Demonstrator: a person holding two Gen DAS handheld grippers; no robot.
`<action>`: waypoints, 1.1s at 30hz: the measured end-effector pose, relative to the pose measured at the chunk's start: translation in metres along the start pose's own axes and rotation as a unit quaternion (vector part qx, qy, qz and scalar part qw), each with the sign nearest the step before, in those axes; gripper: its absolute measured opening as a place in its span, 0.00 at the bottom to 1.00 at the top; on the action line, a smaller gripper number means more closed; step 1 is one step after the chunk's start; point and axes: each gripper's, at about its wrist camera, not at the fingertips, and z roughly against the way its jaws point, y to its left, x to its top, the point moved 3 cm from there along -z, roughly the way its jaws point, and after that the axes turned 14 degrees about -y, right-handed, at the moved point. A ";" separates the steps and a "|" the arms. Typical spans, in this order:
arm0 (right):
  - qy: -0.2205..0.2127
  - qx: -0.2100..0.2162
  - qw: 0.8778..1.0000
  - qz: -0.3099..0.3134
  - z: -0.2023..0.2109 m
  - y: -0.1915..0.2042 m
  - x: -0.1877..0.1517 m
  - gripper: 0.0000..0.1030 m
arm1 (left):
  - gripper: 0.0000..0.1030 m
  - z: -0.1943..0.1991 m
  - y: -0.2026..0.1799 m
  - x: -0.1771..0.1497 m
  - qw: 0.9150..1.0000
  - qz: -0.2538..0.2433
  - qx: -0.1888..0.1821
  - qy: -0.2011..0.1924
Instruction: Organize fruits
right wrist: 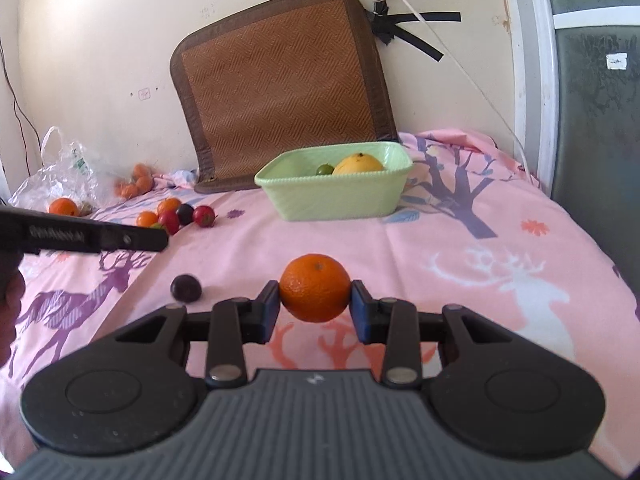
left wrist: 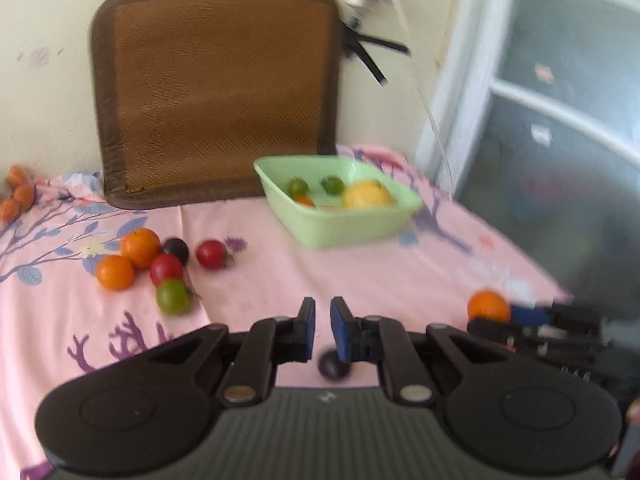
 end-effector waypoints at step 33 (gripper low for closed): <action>-0.010 0.040 0.999 -0.013 -0.046 -0.030 0.031 0.38 | 0.22 -0.045 -0.028 0.022 0.995 -0.087 -0.055 0.010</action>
